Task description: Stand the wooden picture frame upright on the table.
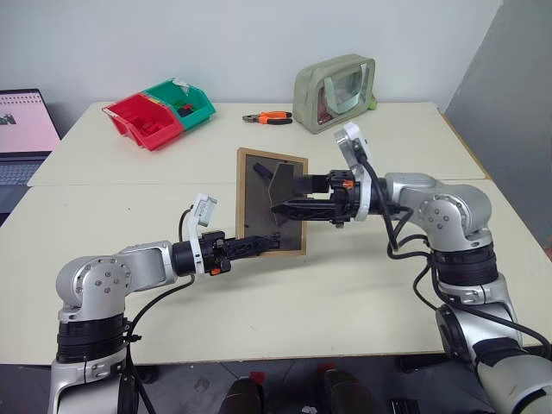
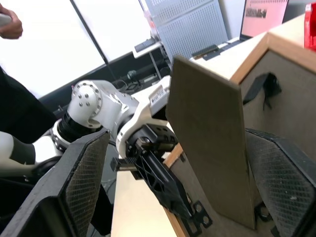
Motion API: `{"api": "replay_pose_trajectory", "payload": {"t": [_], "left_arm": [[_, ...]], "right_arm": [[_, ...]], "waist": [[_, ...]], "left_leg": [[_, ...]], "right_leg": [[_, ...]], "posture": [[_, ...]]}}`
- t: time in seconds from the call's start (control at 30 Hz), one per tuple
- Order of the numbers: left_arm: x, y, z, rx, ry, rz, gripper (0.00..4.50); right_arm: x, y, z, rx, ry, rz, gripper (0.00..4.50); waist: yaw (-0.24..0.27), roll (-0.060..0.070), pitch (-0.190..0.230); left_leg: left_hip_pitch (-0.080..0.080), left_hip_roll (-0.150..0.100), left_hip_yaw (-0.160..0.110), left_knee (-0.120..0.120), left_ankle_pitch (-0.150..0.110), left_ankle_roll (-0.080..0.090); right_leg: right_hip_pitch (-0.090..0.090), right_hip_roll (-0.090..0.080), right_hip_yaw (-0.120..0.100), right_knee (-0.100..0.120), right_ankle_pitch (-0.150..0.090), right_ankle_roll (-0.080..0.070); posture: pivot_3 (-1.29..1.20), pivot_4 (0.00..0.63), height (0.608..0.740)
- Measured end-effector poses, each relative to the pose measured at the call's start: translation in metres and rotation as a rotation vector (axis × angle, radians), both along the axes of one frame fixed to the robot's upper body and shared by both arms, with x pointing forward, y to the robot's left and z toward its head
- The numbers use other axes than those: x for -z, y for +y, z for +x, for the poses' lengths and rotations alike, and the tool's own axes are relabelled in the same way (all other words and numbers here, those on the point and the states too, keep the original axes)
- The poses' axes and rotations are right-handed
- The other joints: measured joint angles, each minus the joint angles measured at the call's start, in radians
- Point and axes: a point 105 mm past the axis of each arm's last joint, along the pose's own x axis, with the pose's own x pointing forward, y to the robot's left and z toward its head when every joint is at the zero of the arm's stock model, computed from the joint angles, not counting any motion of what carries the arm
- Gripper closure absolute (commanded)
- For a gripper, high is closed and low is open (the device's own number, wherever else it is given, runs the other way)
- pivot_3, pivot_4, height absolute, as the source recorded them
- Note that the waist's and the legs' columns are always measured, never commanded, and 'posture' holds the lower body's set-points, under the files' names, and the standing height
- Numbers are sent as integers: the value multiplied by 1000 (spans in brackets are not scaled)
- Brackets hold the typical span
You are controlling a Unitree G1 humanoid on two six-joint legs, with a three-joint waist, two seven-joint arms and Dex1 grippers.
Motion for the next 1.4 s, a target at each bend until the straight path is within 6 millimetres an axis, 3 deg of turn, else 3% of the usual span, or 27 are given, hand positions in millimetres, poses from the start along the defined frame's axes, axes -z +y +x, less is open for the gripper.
{"api": "replay_pose_trajectory", "payload": {"t": [0.37,0.53,0.67,0.77,0.9,0.97,1.1,1.2,1.4], "left_arm": [[0,0,-2,6,3,-10,3211],[0,4,-9,8,20,-39,3211],[-1,5,-13,16,42,-53,3211],[-3,6,-15,15,76,-95,3211],[0,11,-14,1,182,-165,3211],[0,10,-17,24,256,-222,3211],[-7,3,-23,76,331,-276,3211],[-5,-7,-28,120,363,-288,3211],[-1,-15,-35,164,376,-267,3211]], "right_arm": [[0,-13,-3,-7,9,-24,67],[25,-57,9,144,39,-141,67],[34,-79,13,220,-12,-206,67],[43,-91,25,313,-193,-308,67],[67,-96,38,353,-588,-473,67],[71,-98,49,382,-997,-565,67],[61,-84,48,343,-1507,-539,67],[50,-63,40,301,-1712,-403,67],[60,-41,30,209,-1812,-269,67]], "waist": [[0,0,0],[7,0,0],[7,0,0],[4,-1,0],[3,-1,1],[3,-2,1],[3,-3,2],[4,-3,2],[6,-3,2]], "left_leg": [[0,0,0,0,0,0],[-1,0,1,0,0,0],[-1,0,1,0,0,0],[0,0,1,0,0,0],[0,0,1,0,0,0],[0,0,1,0,0,0],[1,0,2,0,0,0],[1,0,2,1,2,-4],[1,-2,1,1,2,-4]], "right_leg": [[0,0,0,0,0,0],[0,0,0,-3,0,0],[1,0,0,-4,-2,3],[1,0,0,-4,-2,4],[1,0,1,-4,-3,5],[1,-1,1,-4,-2,6],[1,-1,3,-3,1,1],[1,-1,4,-1,1,1],[2,0,4,-1,1,0]], "posture": [[0,150,740],[0,150,740],[0,150,740],[0,150,740],[0,150,740],[0,150,740],[0,150,740],[0,150,740],[0,150,740]]}}
